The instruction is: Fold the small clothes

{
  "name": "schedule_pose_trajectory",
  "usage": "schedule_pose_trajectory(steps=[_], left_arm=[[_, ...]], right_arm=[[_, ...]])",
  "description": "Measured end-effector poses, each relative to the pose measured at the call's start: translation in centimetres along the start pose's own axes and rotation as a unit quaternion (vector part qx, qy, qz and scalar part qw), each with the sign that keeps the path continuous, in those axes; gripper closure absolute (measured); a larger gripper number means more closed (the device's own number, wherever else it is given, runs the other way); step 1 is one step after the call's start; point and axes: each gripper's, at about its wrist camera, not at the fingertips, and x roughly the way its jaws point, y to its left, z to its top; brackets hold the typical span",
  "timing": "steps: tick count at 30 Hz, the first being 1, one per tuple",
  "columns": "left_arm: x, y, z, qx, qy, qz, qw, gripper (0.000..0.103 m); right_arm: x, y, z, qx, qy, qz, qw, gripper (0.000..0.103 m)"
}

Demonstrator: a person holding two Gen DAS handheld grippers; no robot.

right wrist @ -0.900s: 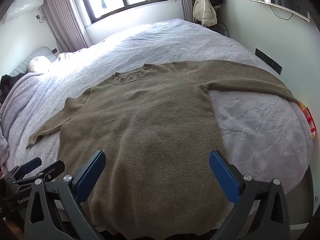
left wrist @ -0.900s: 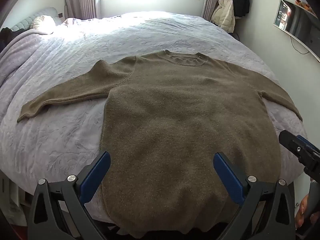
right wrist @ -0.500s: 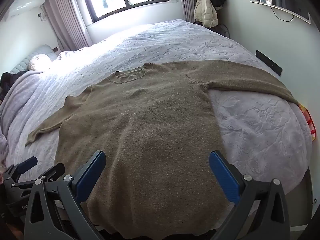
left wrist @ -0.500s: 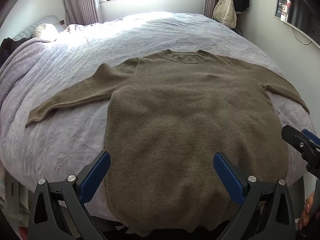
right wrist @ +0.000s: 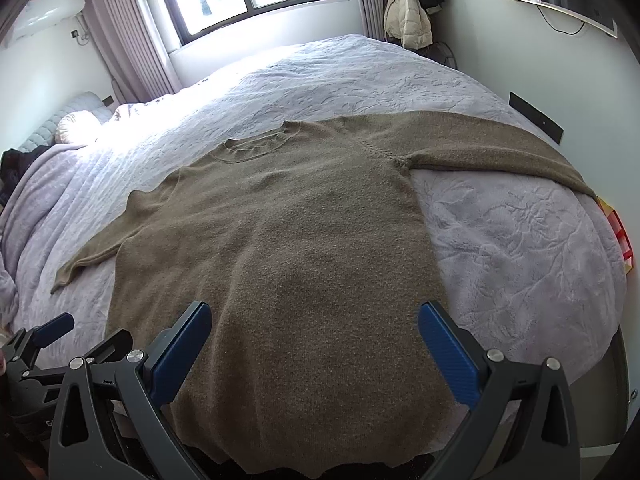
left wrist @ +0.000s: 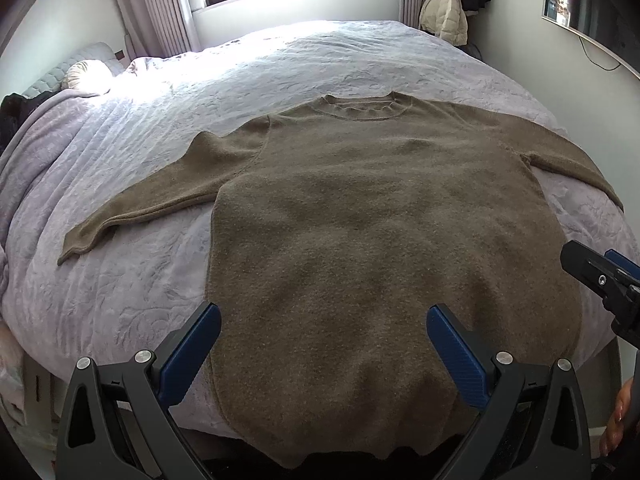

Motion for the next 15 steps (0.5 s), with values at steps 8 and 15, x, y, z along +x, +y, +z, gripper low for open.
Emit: schedule_pose_trajectory(steps=[8, 15], left_arm=[[0.21, -0.30, -0.03, -0.002, 0.001, -0.002, 1.0000, 0.000], [0.41, -0.38, -0.05, 0.001, 0.004, -0.007, 1.0000, 0.000]], right_arm=[[0.13, -0.05, 0.25, -0.002, 0.004, -0.007, 1.000, 0.000], [0.25, 0.15, 0.32, -0.005, 0.008, -0.013, 1.000, 0.000]])
